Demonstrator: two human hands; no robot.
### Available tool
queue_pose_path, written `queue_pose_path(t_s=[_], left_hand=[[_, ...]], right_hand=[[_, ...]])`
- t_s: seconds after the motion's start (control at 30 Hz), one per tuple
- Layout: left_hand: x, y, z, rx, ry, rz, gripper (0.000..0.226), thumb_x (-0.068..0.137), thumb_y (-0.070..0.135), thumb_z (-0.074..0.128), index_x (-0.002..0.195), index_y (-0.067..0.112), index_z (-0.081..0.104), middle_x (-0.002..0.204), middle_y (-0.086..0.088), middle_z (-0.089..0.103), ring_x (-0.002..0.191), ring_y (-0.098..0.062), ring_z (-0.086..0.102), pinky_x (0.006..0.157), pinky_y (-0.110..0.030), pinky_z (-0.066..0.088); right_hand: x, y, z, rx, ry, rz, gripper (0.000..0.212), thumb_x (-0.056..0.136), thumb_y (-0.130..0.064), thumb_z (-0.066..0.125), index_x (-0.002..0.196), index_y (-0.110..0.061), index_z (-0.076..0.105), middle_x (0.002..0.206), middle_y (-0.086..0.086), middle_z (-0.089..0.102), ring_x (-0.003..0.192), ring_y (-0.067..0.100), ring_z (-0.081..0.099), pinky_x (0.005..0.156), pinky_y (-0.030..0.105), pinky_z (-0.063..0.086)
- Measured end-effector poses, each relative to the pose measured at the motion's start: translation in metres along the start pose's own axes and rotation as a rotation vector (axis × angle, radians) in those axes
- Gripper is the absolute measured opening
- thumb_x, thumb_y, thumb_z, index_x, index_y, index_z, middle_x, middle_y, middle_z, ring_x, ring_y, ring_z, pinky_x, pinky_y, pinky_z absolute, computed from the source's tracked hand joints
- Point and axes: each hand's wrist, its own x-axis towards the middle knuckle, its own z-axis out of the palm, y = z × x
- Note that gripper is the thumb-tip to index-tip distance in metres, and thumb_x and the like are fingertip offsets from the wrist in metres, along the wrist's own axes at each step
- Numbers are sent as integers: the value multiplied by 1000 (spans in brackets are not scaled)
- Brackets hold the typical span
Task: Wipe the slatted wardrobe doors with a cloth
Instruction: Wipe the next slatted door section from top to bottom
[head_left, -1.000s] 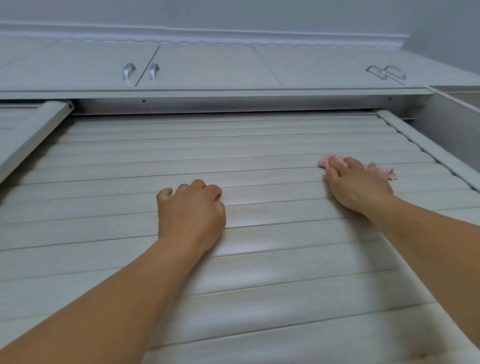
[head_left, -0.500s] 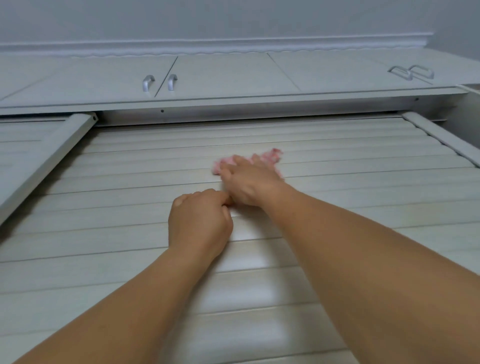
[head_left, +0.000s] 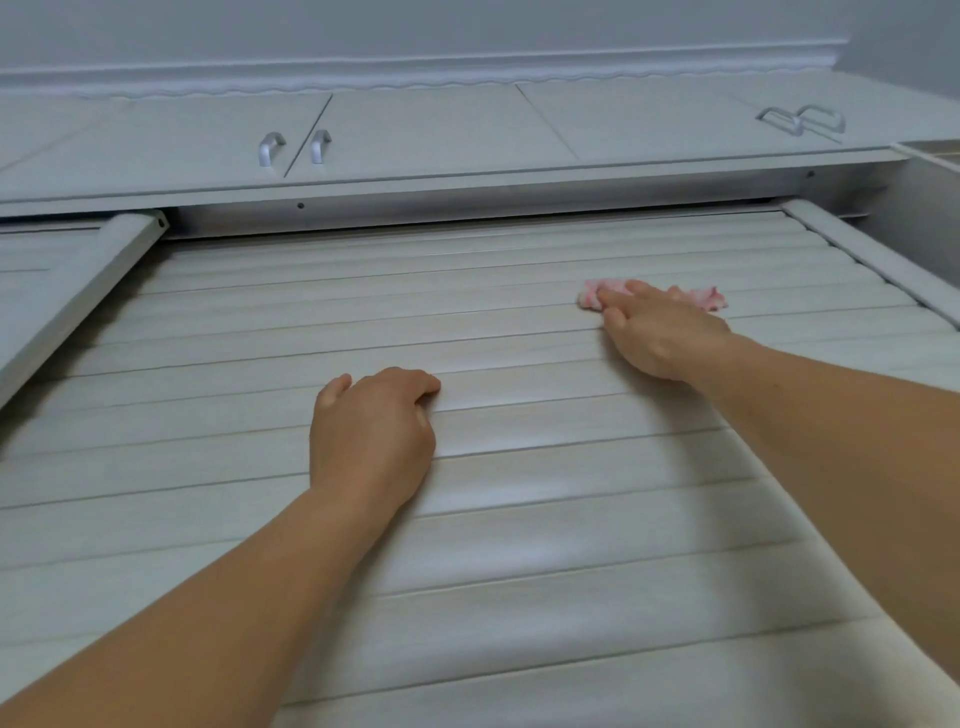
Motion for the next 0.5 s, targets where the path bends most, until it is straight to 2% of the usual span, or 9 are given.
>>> queue_pose_path(t_s=[0.1,0.17,0.23,0.33,0.5], left_hand=[[-3,-6,0,-6,-48,26,47,90,3,34,124,28,56,131,10,54,125,-11,42,115,-35,1],[-7,-9,-1,25,-74,28,48,92,7,33,128,34,51,139,16,45,135,-8,29,114,-40,-7],[-12,-11,-2,54,-87,14,48,94,11,33,132,39,46,145,19,36,140,-7,17,113,-44,-10],[-17,-14,-4,49,-93,2,47,94,13,34,132,39,45,146,15,32,139,-6,17,112,-48,-7],[-19,-19,-5,77,-88,11,44,95,18,33,131,40,47,146,14,35,139,-4,21,112,-50,-8]], right_hand=[[-13,-9,3,-5,28,113,50,98,-38,15,147,-35,21,158,-2,11,140,41,10,110,60,14],[-24,-29,4,-14,46,119,50,97,-38,15,146,-34,26,156,-1,15,138,42,13,107,63,17],[-34,-55,9,-12,48,31,48,97,-38,18,143,-37,30,156,-1,15,139,42,11,107,66,13],[-46,-97,20,37,21,-154,46,97,-38,20,142,-44,30,159,-3,7,142,41,0,110,62,-4],[-69,-124,31,74,-15,-372,44,99,-38,23,141,-48,30,159,-9,5,144,32,-6,113,55,-6]])
